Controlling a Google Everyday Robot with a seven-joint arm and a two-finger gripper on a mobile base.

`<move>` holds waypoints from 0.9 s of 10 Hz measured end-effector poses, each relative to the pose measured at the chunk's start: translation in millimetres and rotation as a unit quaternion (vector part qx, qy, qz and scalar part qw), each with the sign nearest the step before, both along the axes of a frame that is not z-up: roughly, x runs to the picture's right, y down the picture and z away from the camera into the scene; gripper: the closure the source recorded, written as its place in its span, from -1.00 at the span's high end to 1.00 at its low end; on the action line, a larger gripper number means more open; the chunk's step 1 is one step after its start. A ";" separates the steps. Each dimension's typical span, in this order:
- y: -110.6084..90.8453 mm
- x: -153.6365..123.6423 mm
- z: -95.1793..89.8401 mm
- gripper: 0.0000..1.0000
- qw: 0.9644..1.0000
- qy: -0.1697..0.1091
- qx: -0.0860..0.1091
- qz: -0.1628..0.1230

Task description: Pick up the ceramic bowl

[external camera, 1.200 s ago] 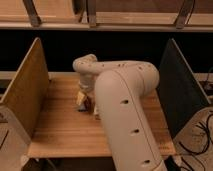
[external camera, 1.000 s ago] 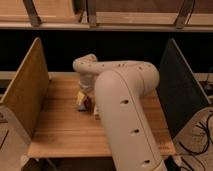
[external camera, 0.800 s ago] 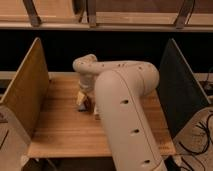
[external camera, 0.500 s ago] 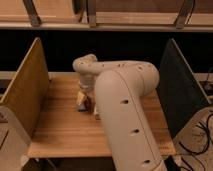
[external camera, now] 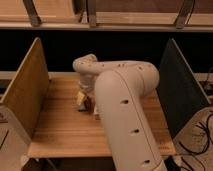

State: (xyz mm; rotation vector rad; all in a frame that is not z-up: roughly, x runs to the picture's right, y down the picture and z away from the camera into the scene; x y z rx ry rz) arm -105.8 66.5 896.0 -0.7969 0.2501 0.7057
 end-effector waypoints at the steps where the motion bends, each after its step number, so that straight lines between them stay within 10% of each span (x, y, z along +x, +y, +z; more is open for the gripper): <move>1: 0.0 0.0 0.0 0.60 1.000 0.000 0.000 0.000; 9: -14.9 -9.5 -6.2 0.60 0.999 -0.013 0.023 -0.019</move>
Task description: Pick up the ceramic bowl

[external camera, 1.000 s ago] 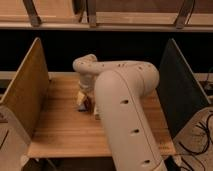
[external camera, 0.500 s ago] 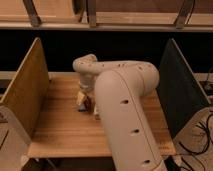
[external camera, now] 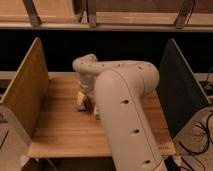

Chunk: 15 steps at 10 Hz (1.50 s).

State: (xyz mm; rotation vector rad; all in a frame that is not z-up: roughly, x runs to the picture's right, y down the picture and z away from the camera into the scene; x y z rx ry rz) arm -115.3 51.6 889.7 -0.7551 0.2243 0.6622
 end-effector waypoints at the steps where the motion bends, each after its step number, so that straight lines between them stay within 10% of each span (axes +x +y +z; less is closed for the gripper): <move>1: -16.7 -12.3 -9.8 0.60 0.999 -0.013 0.025 -0.022; 4: -66.7 -33.1 -48.3 0.60 0.991 -0.021 0.104 -0.081; 7: -102.5 -4.5 -66.1 0.60 0.981 0.031 0.162 -0.098; 11: -104.4 49.6 -39.5 0.60 0.987 0.039 0.159 0.007; 15: -111.9 97.7 -3.8 0.60 0.979 0.008 0.153 0.132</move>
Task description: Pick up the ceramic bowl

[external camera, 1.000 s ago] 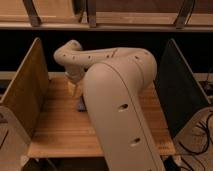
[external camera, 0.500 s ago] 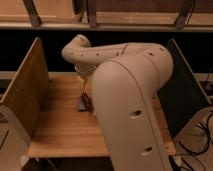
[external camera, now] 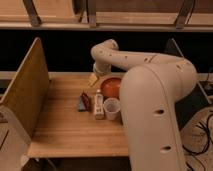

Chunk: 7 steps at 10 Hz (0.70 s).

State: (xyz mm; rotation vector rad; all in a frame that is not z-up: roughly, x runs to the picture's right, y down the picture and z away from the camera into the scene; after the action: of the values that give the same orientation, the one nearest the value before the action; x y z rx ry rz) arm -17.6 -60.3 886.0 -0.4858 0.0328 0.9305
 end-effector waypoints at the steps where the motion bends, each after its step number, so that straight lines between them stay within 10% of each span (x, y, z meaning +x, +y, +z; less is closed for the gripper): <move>1: 0.2 12.5 5.0 0.60 1.000 -0.005 -0.003 0.019; 7: 19.2 15.4 20.4 0.60 0.999 0.006 -0.034 0.022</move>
State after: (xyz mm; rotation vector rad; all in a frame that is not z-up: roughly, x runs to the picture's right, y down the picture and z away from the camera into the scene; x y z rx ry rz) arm -2.3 -41.1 906.4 -0.5455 0.0653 0.9790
